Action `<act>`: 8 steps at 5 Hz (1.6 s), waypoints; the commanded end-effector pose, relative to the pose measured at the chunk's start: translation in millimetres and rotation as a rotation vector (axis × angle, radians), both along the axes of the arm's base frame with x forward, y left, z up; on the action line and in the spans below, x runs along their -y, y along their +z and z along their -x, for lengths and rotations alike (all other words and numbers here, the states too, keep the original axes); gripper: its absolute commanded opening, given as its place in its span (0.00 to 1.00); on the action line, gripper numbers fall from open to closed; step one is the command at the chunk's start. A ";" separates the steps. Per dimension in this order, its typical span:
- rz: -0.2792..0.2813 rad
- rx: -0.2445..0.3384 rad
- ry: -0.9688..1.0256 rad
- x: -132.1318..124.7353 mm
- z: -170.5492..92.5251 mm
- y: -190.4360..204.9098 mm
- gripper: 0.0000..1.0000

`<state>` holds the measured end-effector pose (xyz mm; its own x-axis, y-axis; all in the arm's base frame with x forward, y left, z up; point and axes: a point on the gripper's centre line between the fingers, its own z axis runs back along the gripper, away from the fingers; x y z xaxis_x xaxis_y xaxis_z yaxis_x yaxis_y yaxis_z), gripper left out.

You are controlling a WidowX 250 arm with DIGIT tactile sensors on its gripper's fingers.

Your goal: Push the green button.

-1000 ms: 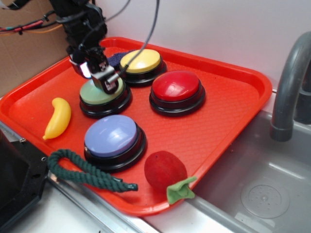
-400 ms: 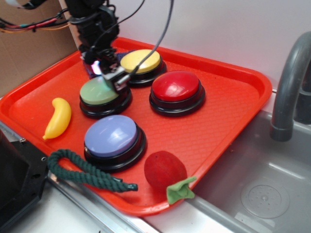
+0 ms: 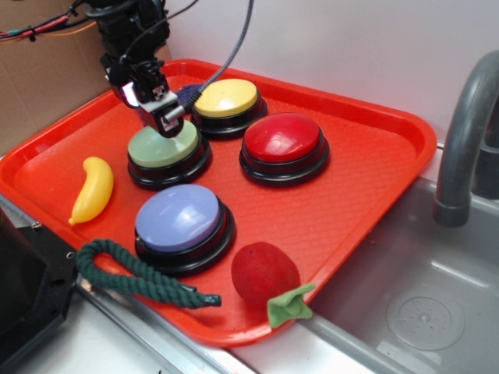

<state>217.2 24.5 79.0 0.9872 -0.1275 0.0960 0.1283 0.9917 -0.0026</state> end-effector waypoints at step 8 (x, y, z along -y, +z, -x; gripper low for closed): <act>-0.031 0.122 0.074 -5.8 7.7 64.3 1.00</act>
